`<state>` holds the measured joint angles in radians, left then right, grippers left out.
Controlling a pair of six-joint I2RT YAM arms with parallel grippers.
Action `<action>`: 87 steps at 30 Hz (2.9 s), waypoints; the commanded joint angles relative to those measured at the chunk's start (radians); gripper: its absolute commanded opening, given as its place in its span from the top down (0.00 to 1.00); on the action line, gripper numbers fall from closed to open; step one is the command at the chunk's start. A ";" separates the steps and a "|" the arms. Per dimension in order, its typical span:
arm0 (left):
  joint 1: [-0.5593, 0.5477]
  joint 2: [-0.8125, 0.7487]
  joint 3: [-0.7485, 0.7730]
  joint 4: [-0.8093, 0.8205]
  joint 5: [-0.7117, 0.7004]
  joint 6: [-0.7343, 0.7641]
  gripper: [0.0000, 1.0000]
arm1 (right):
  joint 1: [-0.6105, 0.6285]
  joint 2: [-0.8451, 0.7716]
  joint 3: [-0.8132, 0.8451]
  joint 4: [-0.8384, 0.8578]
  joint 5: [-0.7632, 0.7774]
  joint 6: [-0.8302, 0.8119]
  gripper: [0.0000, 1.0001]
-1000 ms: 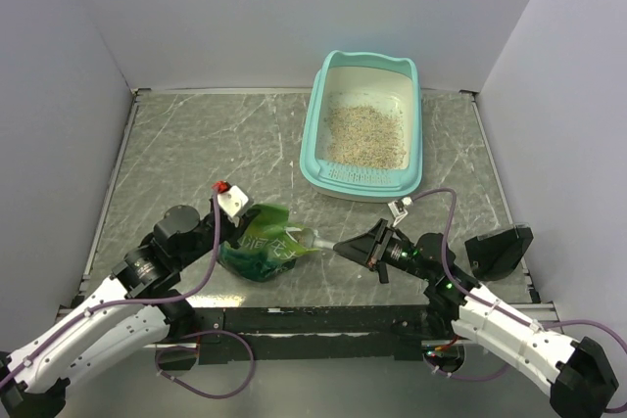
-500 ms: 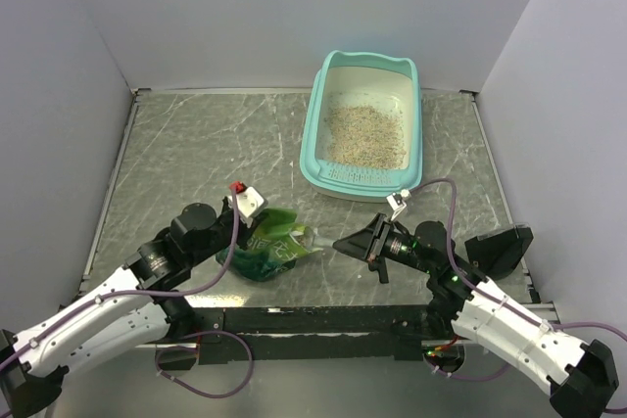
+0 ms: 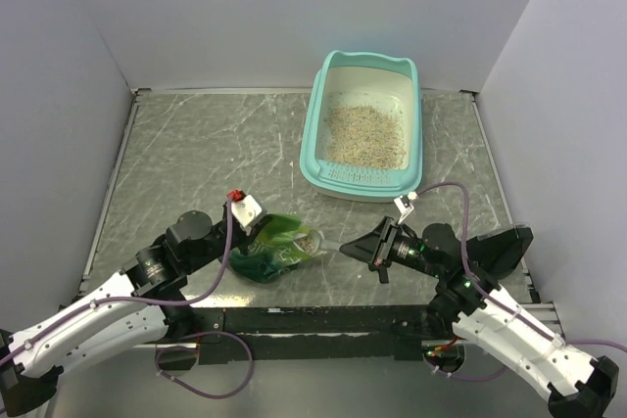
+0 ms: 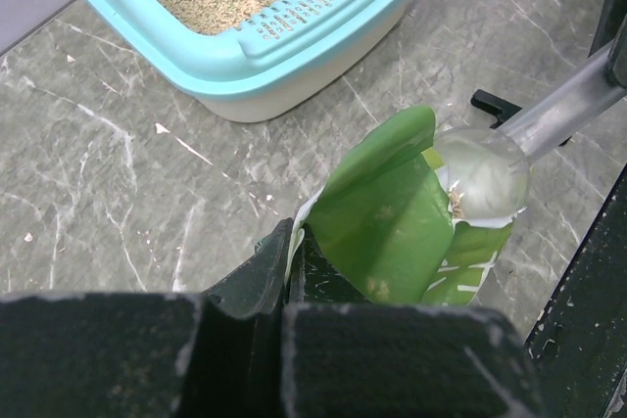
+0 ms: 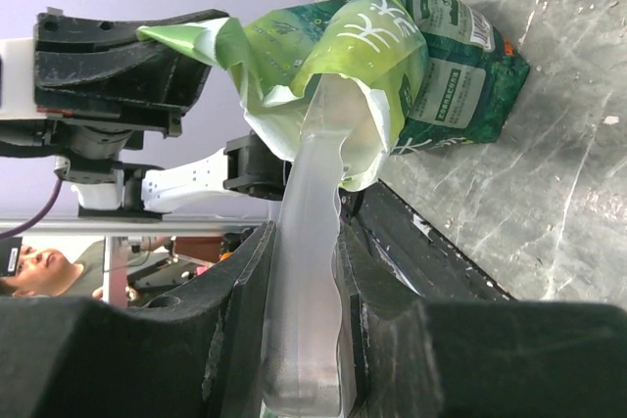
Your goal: Fill the litter box with clean litter
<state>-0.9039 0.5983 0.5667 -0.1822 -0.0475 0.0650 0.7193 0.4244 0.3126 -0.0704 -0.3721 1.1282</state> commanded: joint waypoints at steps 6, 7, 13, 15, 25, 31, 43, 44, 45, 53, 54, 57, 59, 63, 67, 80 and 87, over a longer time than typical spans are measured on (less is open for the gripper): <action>-0.026 0.012 -0.007 0.021 -0.031 -0.001 0.99 | -0.008 -0.146 0.010 -0.091 0.065 0.041 1.00; -0.029 0.015 -0.007 0.021 -0.034 0.002 0.99 | -0.008 -0.159 0.002 -0.092 0.074 0.057 1.00; -0.038 0.041 -0.002 0.013 -0.058 -0.001 0.99 | -0.009 -0.243 -0.070 -0.088 0.099 0.108 1.00; -0.041 0.040 -0.004 0.013 -0.063 -0.002 0.99 | -0.009 -0.266 -0.076 -0.103 0.105 0.111 1.00; -0.046 0.024 -0.008 0.015 -0.098 -0.001 0.99 | -0.008 -0.377 -0.023 -0.308 0.140 0.084 1.00; -0.046 -0.014 -0.016 0.033 -0.104 -0.002 0.99 | -0.006 -0.475 -0.030 -0.400 0.160 0.105 1.00; -0.046 -0.117 -0.025 0.064 -0.137 -0.005 0.99 | -0.008 -0.555 0.000 -0.483 0.170 0.117 1.00; -0.047 -0.121 -0.025 0.063 -0.141 -0.002 0.99 | -0.009 -0.556 0.002 -0.485 0.167 0.117 1.00; -0.046 -0.129 -0.025 0.063 -0.146 -0.004 0.99 | -0.009 -0.558 0.005 -0.483 0.165 0.119 1.00; -0.046 -0.164 -0.025 0.063 -0.178 0.001 0.99 | -0.008 -0.587 0.045 -0.522 0.171 0.120 1.00; -0.046 -0.175 -0.027 0.066 -0.181 -0.001 0.99 | -0.009 -0.589 0.057 -0.535 0.173 0.122 1.00; -0.044 -0.202 -0.030 0.072 -0.192 0.001 0.99 | -0.009 -0.604 0.071 -0.548 0.176 0.128 1.00; -0.046 -0.221 -0.031 0.079 -0.192 -0.001 0.99 | -0.009 -0.619 0.068 -0.543 0.176 0.137 1.00; -0.041 -0.242 -0.031 0.086 -0.193 -0.005 0.99 | -0.008 -0.621 0.059 -0.514 0.160 0.157 1.00; -0.040 -0.256 -0.033 0.089 -0.201 -0.005 0.99 | -0.008 -0.615 0.052 -0.464 0.147 0.176 1.00; 0.023 -0.288 -0.027 0.110 -0.268 -0.034 0.99 | -0.009 -0.541 0.077 -0.341 0.078 0.225 1.00; 0.043 -0.282 -0.024 0.099 -0.324 -0.033 0.99 | -0.009 -0.469 0.111 -0.292 0.076 0.219 1.00</action>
<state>-0.8814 0.3290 0.5255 -0.1692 -0.2539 0.0372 0.7143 0.0139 0.3698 -0.3885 -0.2646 1.3445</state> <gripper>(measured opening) 0.021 0.335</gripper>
